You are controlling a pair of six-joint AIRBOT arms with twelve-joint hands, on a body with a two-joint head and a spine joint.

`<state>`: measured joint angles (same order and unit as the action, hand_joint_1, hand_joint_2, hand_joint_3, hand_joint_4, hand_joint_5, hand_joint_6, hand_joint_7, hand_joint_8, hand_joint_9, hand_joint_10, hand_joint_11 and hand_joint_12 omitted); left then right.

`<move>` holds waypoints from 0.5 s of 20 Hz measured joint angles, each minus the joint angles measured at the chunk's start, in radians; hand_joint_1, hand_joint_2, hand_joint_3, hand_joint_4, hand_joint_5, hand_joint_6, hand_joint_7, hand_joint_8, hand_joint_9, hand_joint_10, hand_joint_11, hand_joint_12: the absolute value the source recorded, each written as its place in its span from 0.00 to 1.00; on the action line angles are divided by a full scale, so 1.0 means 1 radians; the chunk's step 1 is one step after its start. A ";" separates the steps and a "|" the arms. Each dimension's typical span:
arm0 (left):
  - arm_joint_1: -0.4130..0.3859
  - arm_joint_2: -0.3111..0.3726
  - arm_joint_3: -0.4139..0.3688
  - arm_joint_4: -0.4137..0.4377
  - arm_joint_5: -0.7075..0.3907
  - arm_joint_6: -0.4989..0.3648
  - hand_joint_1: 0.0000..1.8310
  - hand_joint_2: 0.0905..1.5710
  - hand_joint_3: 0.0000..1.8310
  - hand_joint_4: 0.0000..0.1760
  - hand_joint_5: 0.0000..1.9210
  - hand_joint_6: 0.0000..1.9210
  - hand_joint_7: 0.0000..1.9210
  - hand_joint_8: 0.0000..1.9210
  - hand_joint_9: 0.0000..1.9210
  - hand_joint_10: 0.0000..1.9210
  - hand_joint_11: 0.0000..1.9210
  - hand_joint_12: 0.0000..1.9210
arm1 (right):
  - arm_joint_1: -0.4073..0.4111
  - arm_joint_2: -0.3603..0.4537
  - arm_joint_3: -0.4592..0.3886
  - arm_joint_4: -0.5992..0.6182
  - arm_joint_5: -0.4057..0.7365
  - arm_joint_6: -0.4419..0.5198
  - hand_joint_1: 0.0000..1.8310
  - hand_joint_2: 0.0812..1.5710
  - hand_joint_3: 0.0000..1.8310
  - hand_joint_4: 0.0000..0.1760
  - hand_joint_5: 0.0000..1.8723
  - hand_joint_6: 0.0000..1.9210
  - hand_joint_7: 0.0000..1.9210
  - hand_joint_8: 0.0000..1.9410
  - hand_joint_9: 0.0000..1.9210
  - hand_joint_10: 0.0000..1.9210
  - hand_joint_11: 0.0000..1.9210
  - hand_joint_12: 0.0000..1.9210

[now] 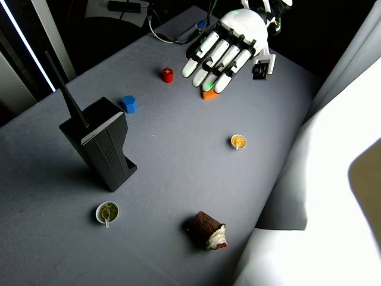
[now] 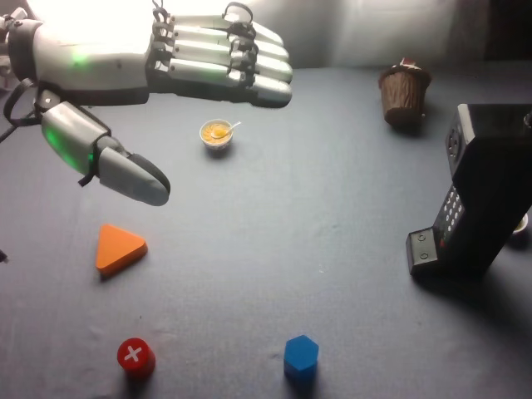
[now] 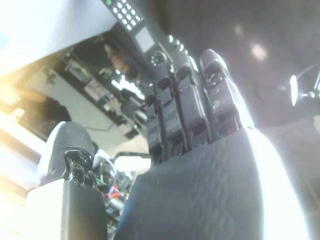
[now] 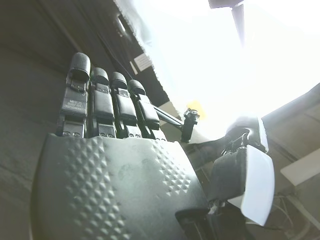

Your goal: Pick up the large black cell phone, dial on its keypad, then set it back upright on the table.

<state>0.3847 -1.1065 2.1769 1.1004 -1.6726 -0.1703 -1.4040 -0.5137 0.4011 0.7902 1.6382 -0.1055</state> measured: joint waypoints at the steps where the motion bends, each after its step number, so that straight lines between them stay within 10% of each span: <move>1: 0.000 0.000 -0.010 -0.004 0.002 0.000 0.00 0.67 0.00 0.00 0.08 0.00 0.07 0.00 0.06 0.00 0.00 0.15 | 0.000 -0.002 0.000 0.000 0.000 0.000 0.00 0.54 0.01 0.00 0.02 0.00 0.04 0.00 0.04 0.00 0.00 0.12; 10: -0.012 -0.011 -0.068 0.021 0.000 -0.004 0.00 0.68 0.00 0.00 0.08 0.00 0.08 0.00 0.07 0.00 0.00 0.14 | 0.038 -0.051 0.138 -0.038 -0.004 0.077 0.02 0.56 0.00 0.00 0.01 0.00 0.02 0.00 0.02 0.00 0.00 0.13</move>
<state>0.3725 -1.1179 2.1090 1.1213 -1.6722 -0.1741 -1.3659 -0.5652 0.5388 0.7525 1.6341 -0.0280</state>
